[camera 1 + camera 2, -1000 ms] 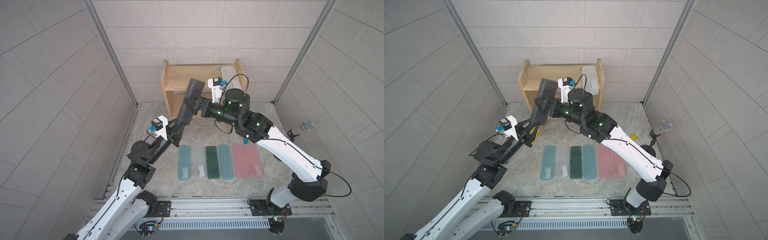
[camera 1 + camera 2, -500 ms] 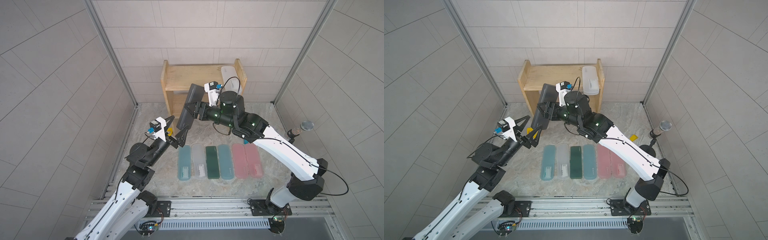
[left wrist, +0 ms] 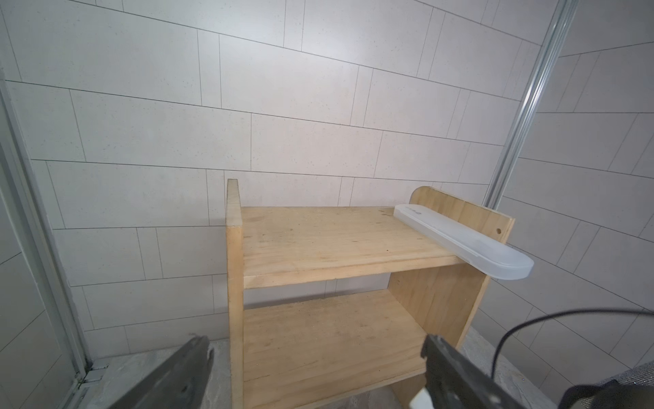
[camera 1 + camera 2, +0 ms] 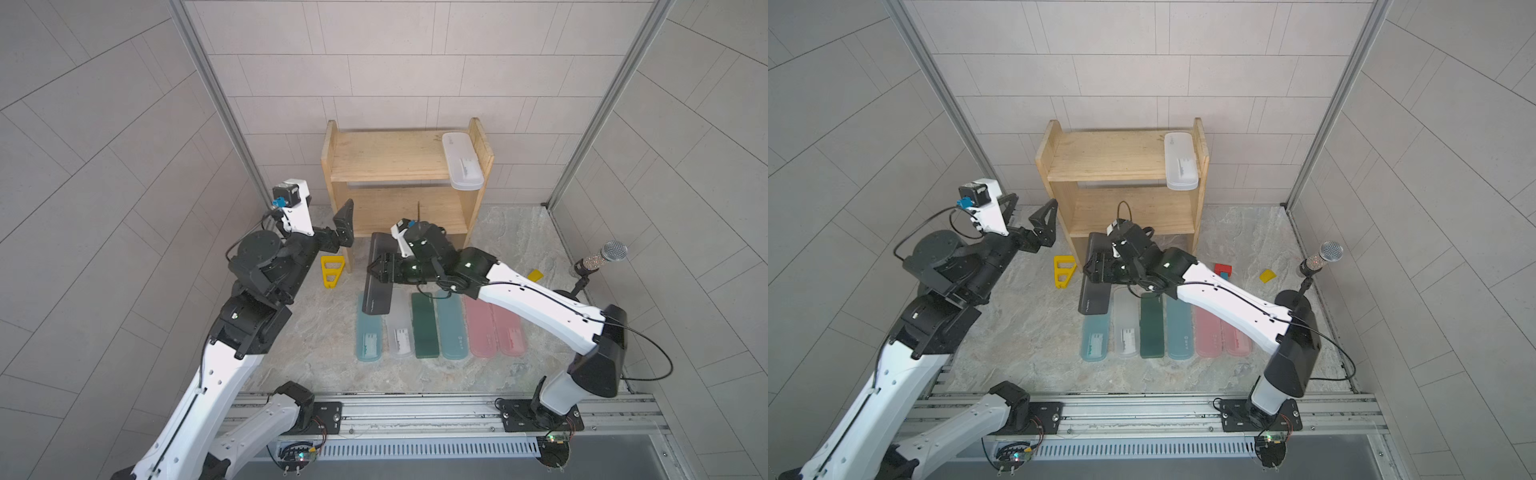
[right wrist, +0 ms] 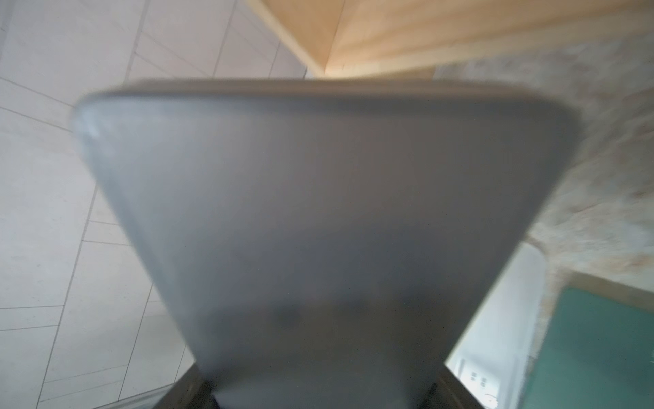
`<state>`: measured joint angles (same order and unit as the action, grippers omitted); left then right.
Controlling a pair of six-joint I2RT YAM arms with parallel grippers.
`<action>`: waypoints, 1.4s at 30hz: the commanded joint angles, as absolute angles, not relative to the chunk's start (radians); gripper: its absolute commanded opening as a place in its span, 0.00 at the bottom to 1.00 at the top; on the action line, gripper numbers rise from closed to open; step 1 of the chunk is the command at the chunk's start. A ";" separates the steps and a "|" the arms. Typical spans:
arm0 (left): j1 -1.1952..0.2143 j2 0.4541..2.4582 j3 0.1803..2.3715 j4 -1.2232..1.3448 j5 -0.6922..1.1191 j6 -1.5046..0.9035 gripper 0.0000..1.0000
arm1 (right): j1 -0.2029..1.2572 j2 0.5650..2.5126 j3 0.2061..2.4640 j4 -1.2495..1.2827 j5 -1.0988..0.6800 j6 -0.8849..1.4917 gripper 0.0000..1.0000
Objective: Remove the pencil cases from the shelf
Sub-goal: Place the pencil case at the center of the board.
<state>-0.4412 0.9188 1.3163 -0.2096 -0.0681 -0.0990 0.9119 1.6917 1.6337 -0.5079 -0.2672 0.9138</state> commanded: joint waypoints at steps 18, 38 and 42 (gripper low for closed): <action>-0.374 0.869 1.305 -0.508 -0.054 -0.066 1.00 | 1.002 2.212 1.910 -0.464 -0.468 1.083 0.56; -0.371 0.858 1.260 -0.494 -0.067 -0.037 1.00 | 0.993 2.296 1.975 -0.571 -0.453 1.033 0.80; -0.371 0.864 1.278 -0.500 -0.061 -0.039 1.00 | 0.979 2.280 1.976 -0.570 -0.445 1.023 0.85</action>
<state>-0.3771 0.8669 1.2636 -0.5022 -0.0608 -0.0513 0.9886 2.2997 1.9507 -0.5594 -0.4633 1.0431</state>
